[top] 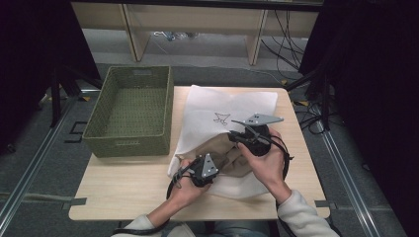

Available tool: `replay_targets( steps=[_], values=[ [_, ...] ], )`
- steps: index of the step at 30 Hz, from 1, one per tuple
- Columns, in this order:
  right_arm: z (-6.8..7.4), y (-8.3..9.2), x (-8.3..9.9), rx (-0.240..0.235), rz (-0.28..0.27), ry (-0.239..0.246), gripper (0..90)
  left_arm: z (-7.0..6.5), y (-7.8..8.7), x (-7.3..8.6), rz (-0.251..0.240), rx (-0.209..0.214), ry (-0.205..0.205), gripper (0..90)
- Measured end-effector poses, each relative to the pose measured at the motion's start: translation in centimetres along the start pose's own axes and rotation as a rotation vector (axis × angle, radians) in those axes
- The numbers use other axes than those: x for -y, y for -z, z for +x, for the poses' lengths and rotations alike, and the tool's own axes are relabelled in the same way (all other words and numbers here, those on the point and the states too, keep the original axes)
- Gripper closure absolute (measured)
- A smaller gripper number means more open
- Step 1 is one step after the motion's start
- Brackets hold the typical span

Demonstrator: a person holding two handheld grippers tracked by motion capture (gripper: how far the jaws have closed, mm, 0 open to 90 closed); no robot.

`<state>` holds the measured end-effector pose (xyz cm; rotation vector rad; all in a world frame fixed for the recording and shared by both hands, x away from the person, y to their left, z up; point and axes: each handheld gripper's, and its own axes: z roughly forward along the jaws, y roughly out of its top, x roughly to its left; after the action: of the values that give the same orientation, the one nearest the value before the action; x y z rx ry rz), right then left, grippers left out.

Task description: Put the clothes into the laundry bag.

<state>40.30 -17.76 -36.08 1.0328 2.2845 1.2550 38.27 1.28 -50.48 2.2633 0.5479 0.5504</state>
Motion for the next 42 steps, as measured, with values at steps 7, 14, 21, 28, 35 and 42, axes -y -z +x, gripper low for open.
replay_targets(
  steps=[7,14,21,28,35,42],
  values=[
    [0.0,0.0,0.0,-0.002,-0.004,0.014,87.4,0.6,-1.8,-0.5,0.035,0.01,0.037,81.7],
    [0.1,0.0,0.0,-0.002,-0.001,-0.003,87.4,0.8,-2.7,-2.4,-0.026,-0.012,0.045,87.0],
    [-0.1,0.0,0.1,-0.005,-0.009,-0.012,87.4,1.4,-4.4,-2.6,-0.023,-0.021,0.008,84.4],
    [-0.3,0.0,0.5,0.01,0.013,0.007,87.3,0.4,-2.7,-2.0,-0.118,-0.002,0.079,65.4],
    [0.5,0.1,1.1,0.006,0.027,-0.009,87.3,0.1,3.3,-0.9,-0.181,-0.013,0.054,58.6],
    [0.9,0.4,1.9,0.003,0.055,-0.004,87.4,0.9,8.7,0.9,-0.272,-0.18,0.064,73.5]
  ],
)
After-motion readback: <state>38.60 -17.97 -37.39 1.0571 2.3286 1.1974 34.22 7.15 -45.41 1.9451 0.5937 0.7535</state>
